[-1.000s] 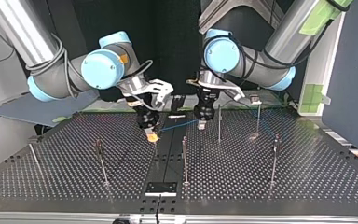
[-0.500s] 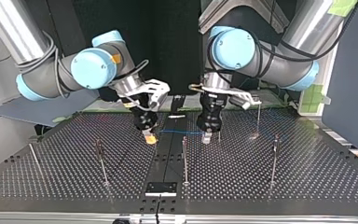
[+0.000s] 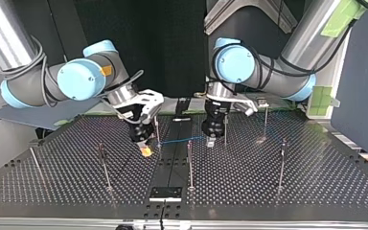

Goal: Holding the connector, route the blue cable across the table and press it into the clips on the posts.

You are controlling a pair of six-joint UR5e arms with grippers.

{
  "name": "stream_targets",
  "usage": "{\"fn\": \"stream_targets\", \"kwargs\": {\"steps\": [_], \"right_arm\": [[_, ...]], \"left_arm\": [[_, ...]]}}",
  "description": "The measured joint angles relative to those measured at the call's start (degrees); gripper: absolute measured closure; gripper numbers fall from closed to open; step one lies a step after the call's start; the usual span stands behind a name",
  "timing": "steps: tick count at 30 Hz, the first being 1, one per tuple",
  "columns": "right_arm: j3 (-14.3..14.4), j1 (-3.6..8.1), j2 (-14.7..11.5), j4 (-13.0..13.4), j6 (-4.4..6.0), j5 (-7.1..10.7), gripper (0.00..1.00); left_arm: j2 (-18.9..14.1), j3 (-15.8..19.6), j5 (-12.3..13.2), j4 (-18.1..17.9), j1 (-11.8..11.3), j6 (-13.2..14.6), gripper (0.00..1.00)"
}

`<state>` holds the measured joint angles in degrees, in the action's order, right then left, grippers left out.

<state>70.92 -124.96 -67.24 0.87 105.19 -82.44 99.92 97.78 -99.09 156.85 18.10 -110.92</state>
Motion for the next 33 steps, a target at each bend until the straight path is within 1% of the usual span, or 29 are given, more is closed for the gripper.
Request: {"fn": "stream_targets", "kwargs": {"steps": [7,11,17,23,29,33], "right_arm": [[-0.18,0.43,0.54,0.15,0.1,1.03,1.0],[-0.56,0.45,0.9,0.18,0.12,1.22,1.0],[-1.74,0.69,1.33,0.17,0.12,1.36,1.0],[-3.12,1.88,2.13,0.16,0.2,1.47,1.0],[-3.71,3.56,2.98,0.28,0.44,1.54,1.0],[-3.89,4.69,3.29,0.55,0.47,1.99,1.0]], "left_arm": [[0.3,-0.63,1.44,-1.15,-1.13,-0.2,1.0],[1.73,-2.23,2.7,-0.73,-1.67,-0.29,1.0],[2.73,-5.24,3.51,-0.36,-2.45,-0.84,1.0],[4.72,-8.27,4.52,1.18,-3.25,-0.69,1.0],[7.7,-11.35,5.37,1.62,-3.89,-0.56,1.0],[8.74,-12.96,5.67,1.59,-4.56,-0.6,1.0]]}}
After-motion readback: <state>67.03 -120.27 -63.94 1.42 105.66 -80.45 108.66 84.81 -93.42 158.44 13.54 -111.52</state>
